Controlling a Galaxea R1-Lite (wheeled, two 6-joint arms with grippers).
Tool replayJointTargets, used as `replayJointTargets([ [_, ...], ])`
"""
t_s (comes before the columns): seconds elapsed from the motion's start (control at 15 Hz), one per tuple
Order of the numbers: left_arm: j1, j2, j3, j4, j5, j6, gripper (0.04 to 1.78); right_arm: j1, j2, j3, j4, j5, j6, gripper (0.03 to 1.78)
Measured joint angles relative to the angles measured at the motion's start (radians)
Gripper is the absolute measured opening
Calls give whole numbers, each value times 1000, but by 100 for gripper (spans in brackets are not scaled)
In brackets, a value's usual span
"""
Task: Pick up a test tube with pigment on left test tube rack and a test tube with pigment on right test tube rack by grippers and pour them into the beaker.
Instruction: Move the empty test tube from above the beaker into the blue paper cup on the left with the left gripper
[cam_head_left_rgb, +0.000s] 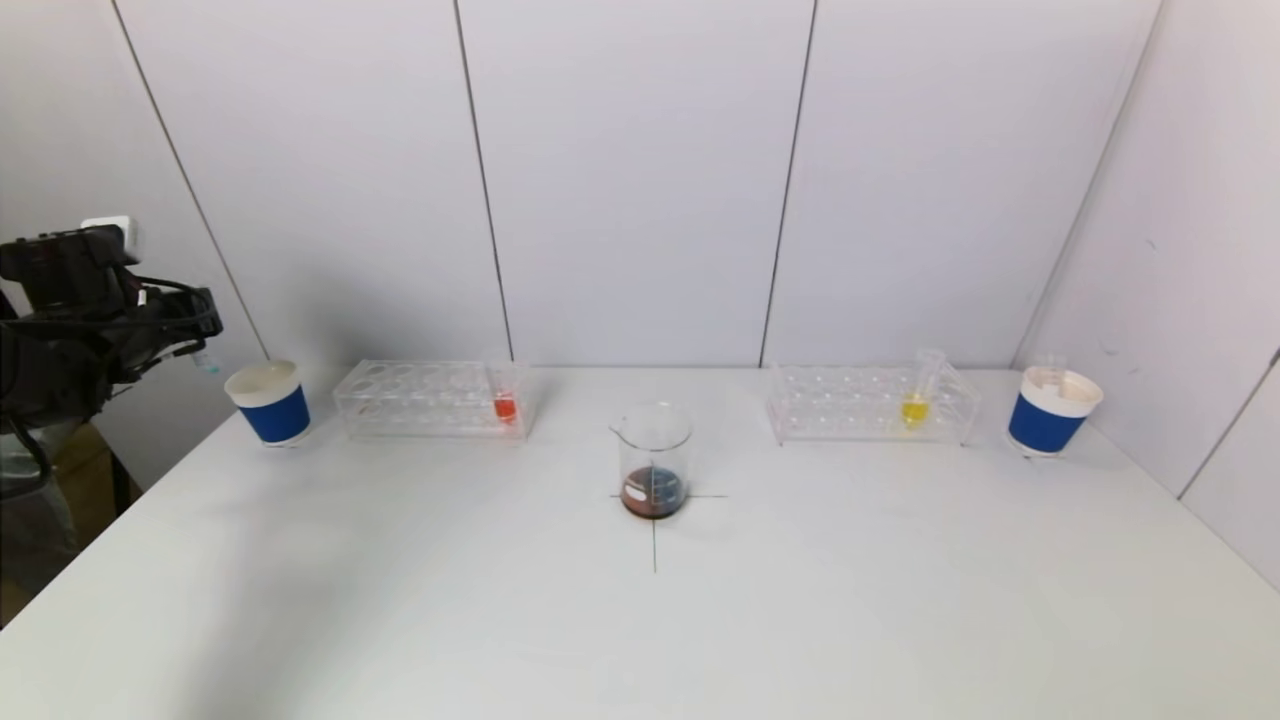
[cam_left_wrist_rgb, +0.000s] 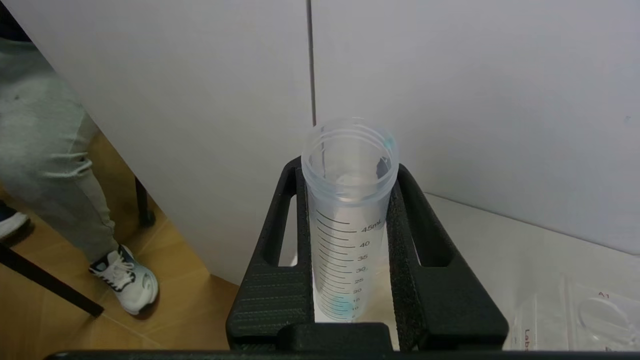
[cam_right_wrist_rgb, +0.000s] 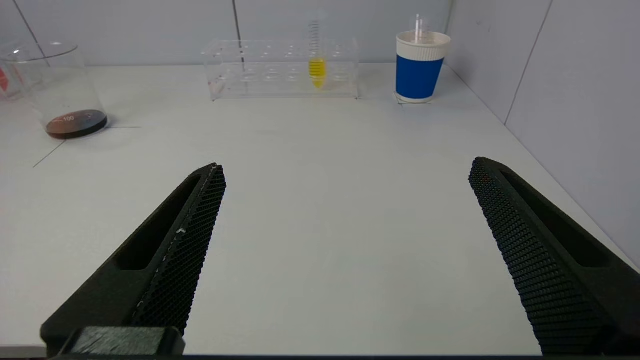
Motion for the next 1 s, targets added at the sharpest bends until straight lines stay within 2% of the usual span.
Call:
replayJointTargets([
  [0.27,10,6,-4,-1,-48,-5,44,0,0,0,0,0,0,177],
  [1.0,-44,12,6,-38,-61,-1,44,0,0,0,0,0,0,177],
])
